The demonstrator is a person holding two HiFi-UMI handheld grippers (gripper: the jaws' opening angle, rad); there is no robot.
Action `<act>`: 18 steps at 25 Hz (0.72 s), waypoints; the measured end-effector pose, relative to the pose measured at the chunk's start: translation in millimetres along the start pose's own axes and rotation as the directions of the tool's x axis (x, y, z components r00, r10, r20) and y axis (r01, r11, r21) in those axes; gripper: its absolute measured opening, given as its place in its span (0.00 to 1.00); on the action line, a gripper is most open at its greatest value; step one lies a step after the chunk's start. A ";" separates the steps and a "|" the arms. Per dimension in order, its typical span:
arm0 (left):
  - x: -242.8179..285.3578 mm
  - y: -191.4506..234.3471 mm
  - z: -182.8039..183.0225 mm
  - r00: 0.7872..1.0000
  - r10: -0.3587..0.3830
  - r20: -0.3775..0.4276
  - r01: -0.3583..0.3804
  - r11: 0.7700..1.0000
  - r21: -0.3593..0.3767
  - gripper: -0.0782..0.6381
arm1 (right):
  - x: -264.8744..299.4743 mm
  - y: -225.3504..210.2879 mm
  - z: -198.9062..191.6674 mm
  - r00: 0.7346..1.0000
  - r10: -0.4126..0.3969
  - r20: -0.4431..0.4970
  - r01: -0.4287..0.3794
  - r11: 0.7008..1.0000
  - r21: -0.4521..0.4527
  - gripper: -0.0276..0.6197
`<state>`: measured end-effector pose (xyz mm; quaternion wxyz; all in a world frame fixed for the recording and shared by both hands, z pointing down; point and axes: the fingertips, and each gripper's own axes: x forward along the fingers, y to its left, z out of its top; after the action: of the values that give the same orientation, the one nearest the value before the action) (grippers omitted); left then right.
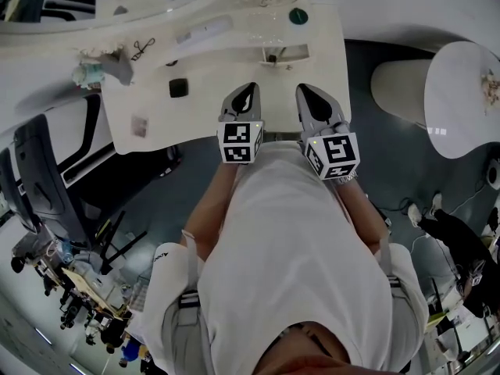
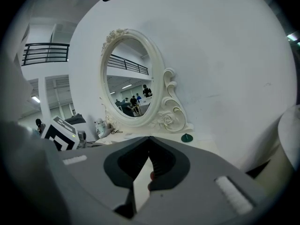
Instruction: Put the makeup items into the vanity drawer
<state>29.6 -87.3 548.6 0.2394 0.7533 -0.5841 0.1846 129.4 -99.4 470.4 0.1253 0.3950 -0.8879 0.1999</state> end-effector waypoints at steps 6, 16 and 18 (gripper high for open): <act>-36.7 36.7 4.6 0.998 -0.023 0.051 0.024 1.000 -0.006 0.12 | 22.5 56.3 1.7 1.000 0.016 -0.007 -0.016 1.000 -0.025 0.06; -80.8 89.8 24.6 0.984 -0.075 0.164 0.077 0.997 -0.008 0.12 | 53.5 125.7 11.4 0.999 0.035 -0.011 -0.036 0.997 -0.067 0.06; -89.8 98.2 23.4 0.982 -0.075 0.175 0.078 0.997 -0.010 0.12 | 59.0 139.7 13.0 0.999 0.045 -0.008 -0.046 0.996 -0.075 0.06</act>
<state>-87.9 -49.7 493.7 0.2009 0.7864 -0.5749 0.1036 -15.1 -58.8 445.6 0.1385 0.3690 -0.9031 0.1705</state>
